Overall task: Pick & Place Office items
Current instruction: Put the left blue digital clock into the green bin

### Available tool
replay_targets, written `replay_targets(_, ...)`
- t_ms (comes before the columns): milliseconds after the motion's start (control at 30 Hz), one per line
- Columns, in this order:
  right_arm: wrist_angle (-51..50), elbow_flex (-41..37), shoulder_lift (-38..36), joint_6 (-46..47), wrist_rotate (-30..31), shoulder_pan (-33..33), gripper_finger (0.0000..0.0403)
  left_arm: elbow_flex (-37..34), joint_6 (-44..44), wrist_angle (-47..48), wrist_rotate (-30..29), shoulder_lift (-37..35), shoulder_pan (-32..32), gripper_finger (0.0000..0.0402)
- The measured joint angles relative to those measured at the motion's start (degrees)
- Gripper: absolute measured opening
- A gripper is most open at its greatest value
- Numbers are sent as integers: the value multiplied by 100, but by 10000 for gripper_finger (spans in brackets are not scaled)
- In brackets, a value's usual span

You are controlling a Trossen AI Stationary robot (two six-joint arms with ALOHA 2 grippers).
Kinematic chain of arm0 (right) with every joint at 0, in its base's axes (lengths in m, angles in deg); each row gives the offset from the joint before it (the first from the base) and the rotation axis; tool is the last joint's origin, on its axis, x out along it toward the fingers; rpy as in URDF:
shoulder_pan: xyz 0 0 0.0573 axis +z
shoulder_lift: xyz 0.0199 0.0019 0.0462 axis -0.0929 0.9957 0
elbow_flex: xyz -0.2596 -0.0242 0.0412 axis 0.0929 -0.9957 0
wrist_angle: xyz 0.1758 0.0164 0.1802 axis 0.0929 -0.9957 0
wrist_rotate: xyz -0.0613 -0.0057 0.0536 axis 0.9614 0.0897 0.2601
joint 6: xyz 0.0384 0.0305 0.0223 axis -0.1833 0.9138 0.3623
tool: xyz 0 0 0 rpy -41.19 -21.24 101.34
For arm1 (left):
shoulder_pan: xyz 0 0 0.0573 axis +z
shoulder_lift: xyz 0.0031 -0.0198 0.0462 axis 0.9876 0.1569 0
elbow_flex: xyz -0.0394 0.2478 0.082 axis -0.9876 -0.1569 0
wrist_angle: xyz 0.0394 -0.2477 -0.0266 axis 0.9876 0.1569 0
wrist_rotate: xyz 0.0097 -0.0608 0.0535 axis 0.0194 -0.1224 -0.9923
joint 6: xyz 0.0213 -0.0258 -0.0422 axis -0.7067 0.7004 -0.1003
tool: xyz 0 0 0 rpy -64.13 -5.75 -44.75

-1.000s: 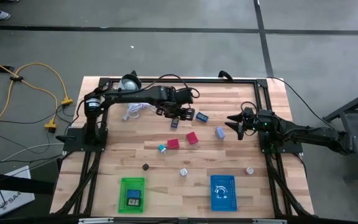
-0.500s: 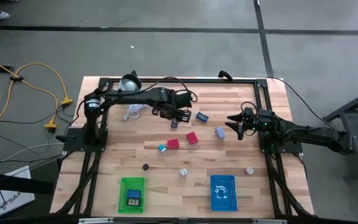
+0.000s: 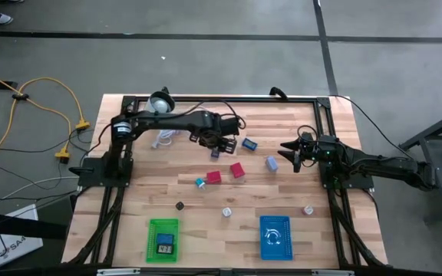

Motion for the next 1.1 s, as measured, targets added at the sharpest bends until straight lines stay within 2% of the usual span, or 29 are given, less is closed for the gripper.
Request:
replay_targets(133,-7,-1,0,0,0,0,184,12,-249,-59,1,24,88,180)
replay_targets(367,-11,-1,-1,1,0,0,184,0,-154,-39,9,50,99,180)
replay_targets(767,-16,0,-2,1,-2,-2,184,0,698,-30,13,90,-25,180)
replay_targets(1100,-15,-2,0,1,0,-2,184,4,1355,-232,4,406,-21,180)
